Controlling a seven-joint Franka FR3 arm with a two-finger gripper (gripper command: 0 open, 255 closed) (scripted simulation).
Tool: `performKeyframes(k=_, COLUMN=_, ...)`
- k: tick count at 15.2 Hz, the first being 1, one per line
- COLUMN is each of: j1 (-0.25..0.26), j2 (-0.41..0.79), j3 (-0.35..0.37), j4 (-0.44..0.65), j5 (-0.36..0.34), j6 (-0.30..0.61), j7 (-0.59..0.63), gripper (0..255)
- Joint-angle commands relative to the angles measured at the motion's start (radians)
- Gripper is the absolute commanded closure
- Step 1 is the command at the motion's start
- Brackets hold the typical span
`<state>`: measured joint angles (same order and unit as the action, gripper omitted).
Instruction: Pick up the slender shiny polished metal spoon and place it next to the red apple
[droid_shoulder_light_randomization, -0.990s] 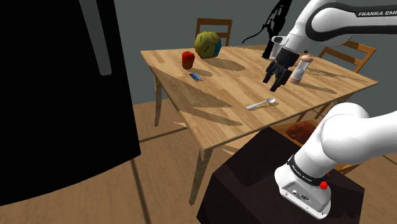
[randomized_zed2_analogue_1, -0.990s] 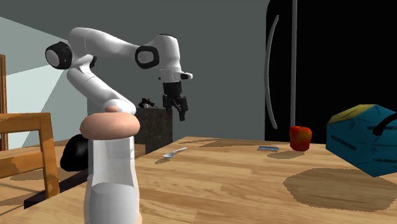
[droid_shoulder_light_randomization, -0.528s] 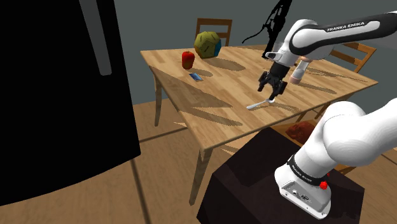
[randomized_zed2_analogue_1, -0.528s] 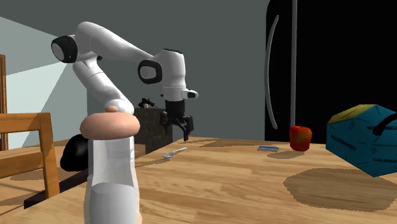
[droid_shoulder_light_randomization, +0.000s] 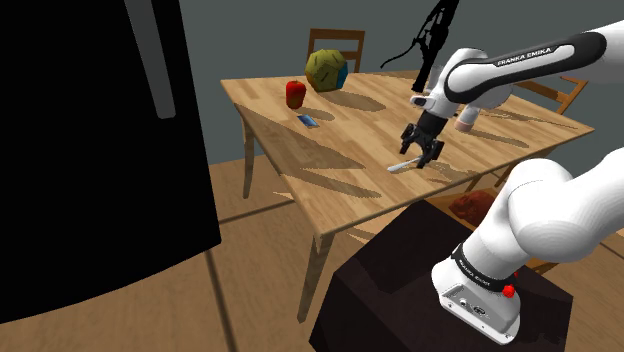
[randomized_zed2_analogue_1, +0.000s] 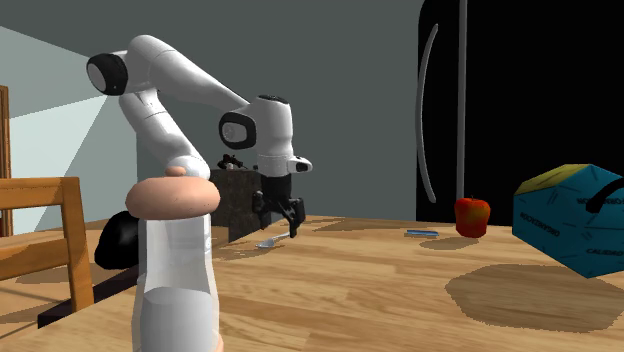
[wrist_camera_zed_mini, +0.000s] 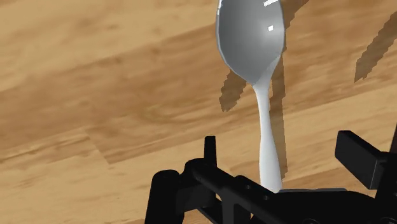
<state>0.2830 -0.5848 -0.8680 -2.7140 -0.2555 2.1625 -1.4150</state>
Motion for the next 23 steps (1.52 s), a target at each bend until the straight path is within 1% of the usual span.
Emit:
performKeyframes(k=1, j1=0.003, j2=0.004, j3=-0.002, j4=-0.005, j5=0.001, j6=0.01, j7=0.0, gripper=0)
performKeyframes(k=7, j1=0.003, j2=0.004, j3=-0.002, j4=-0.005, j5=0.001, j6=0.01, j7=0.0, gripper=0)
performKeyframes(k=8, j1=0.003, j2=0.004, j3=-0.002, j4=-0.005, j5=0.001, j6=0.01, j7=0.0, gripper=255)
performKeyframes(k=17, j1=0.003, j2=0.004, j3=-0.002, j4=-0.005, j5=0.001, j6=0.01, j7=0.0, gripper=255)
performKeyframes(k=23, j1=-0.021, j2=-0.057, j3=0.053, j4=0.036, j5=0.003, j6=-0.091, j7=0.028, gripper=255)
